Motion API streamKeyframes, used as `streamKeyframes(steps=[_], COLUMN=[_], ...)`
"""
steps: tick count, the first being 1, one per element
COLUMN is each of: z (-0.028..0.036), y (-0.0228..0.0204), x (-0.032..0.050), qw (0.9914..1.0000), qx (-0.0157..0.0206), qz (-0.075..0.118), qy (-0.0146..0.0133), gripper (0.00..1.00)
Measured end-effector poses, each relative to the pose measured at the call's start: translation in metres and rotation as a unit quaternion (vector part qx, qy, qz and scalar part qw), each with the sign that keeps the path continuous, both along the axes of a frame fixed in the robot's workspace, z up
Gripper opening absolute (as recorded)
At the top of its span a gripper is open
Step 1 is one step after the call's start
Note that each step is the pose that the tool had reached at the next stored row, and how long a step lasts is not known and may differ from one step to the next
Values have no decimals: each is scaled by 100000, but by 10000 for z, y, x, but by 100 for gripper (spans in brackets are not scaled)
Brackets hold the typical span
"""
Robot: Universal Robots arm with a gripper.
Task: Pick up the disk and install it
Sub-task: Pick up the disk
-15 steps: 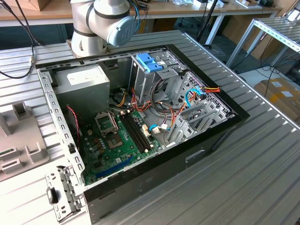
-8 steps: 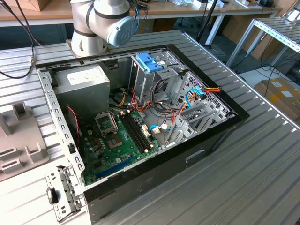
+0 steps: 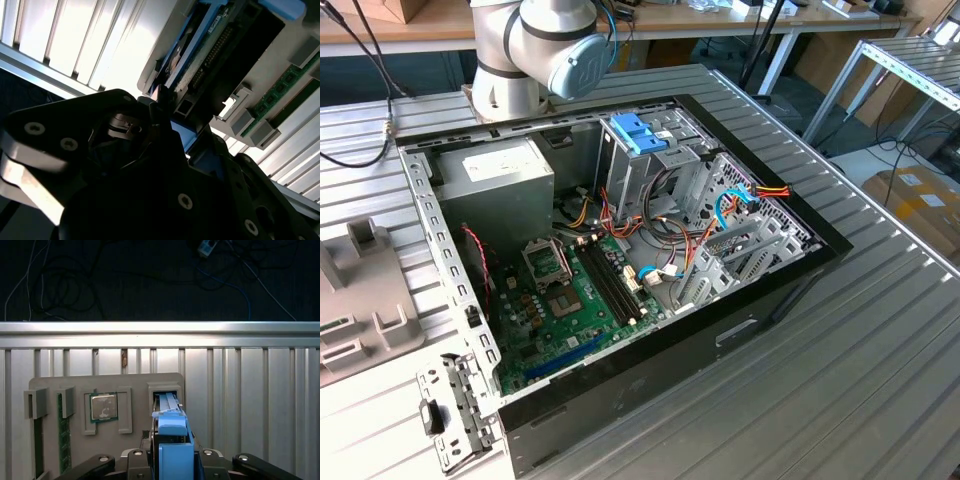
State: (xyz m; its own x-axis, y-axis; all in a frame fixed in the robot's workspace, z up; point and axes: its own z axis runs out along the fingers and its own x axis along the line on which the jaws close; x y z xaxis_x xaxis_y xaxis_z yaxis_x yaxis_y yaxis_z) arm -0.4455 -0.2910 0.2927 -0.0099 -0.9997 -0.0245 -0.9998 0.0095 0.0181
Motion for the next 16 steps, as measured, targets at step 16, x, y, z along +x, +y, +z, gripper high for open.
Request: streamKeyframes(steps=[16], z=[93], y=[0], x=[0], qw=[100000], qx=[74], qz=[0], qy=[-7], gripper=[37])
